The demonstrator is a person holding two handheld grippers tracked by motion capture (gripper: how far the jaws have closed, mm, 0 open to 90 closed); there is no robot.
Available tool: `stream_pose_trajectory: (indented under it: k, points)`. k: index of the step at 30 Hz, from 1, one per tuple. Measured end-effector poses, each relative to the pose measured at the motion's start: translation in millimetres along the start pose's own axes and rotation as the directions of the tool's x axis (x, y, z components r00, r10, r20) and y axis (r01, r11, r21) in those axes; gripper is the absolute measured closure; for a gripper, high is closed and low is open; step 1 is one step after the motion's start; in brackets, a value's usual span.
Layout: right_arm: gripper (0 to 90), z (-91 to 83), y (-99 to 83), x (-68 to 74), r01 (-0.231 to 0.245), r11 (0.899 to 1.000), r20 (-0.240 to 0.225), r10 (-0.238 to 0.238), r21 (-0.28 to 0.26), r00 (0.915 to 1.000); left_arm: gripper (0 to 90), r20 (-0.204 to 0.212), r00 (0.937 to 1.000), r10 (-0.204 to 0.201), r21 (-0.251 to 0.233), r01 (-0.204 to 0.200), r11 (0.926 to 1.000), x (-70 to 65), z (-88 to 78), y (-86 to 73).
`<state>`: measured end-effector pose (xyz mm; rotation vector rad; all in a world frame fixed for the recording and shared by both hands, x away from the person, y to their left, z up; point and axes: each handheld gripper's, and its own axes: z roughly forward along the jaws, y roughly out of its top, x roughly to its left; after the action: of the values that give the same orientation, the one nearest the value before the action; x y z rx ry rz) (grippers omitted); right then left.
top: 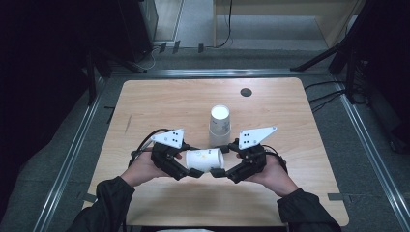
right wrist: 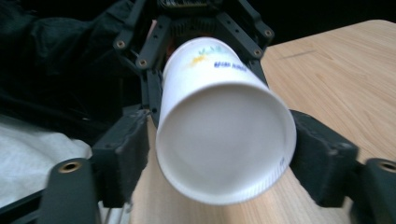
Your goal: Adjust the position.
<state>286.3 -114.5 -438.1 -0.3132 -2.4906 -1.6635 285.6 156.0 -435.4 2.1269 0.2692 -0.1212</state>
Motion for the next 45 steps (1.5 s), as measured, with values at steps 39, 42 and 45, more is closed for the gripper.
stream_pose_trajectory:
  k: [39,42,45]
  points:
    - [26.1,49.1,-32.0,-0.4,0.116,0.929,0.011,-0.128,0.35,0.9917,29.0,-0.024,0.9991,0.034,0.463,-0.019,0.8861,-4.8,47.6,-2.8]
    - [27.2,52.4,-33.1,0.9,0.124,0.924,0.003,-0.135,0.362,0.9909,29.0,-0.019,0.9989,0.044,0.474,-0.03,0.88,-6.5,50.7,-2.9]
    - [31.3,54.4,-33.7,1.5,0.129,0.921,-0.01,-0.135,0.368,0.9908,28.9,-0.018,0.9986,0.049,0.478,-0.034,0.8777,-7.4,52.0,-3.0]
